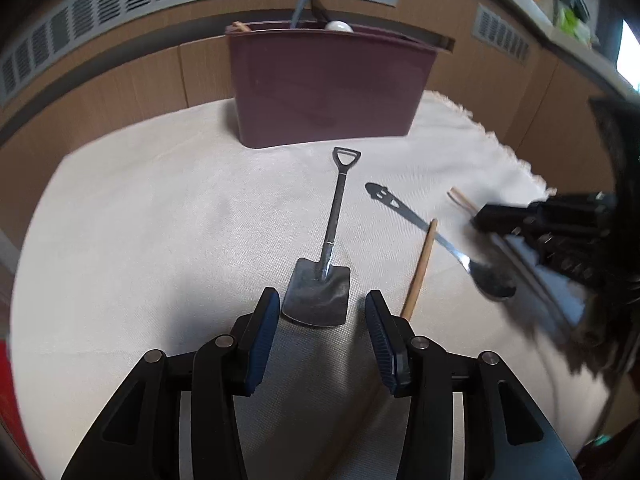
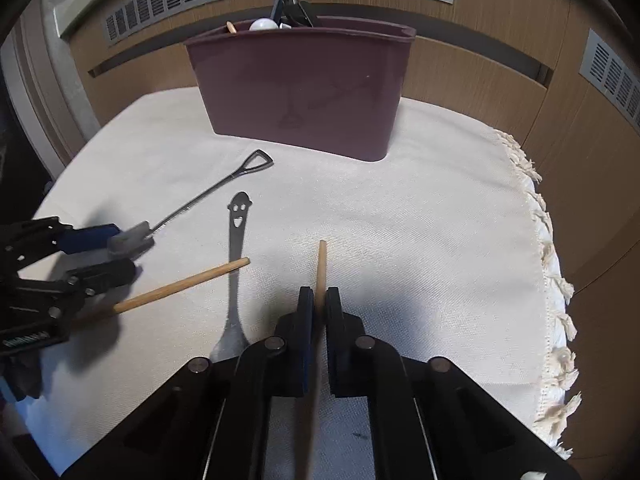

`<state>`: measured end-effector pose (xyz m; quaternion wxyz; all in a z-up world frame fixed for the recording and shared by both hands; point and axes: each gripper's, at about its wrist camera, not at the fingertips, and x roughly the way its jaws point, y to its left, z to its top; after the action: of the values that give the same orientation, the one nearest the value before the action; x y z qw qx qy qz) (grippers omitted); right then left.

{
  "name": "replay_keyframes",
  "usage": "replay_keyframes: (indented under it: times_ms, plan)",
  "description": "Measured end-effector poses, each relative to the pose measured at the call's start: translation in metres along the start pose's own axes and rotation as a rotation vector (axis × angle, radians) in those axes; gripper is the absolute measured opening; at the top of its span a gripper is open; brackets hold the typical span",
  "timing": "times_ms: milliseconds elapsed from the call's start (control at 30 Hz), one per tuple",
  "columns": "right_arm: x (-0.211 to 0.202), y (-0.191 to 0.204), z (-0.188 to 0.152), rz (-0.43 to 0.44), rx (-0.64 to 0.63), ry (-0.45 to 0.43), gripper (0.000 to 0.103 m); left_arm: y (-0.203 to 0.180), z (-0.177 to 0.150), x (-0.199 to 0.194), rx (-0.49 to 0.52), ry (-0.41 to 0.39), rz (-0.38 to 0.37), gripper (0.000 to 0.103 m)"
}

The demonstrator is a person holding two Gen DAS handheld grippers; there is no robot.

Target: Organize utensils

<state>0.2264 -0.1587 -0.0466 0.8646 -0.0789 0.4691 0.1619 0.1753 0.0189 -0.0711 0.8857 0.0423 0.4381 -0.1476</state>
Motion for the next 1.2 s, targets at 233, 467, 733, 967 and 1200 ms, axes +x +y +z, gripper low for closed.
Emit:
replay_keyframes:
  times_ms: [233,467,733,967,1200]
  plan:
    - [-0.03,-0.005,-0.008,0.008,0.035,-0.079,0.005,0.004,0.01,0.008,-0.019,0.001,0.014,0.042]
    - [-0.048,-0.014,-0.009,0.003,0.06,-0.124,0.005,0.012,0.013,-0.013,-0.062,-0.057,0.018,0.034]
    - [-0.074,-0.016,-0.002,0.037,0.093,-0.191,0.005,0.02,0.033,-0.078,-0.081,-0.225,0.067,0.027]
    - [-0.086,-0.016,0.004,0.067,0.118,-0.23,0.005,0.021,0.04,-0.094,-0.092,-0.252,0.085,0.002]
    - [-0.088,-0.02,0.005,0.07,0.129,-0.229,0.005,0.035,0.033,-0.098,-0.144,-0.246,0.098,0.002]
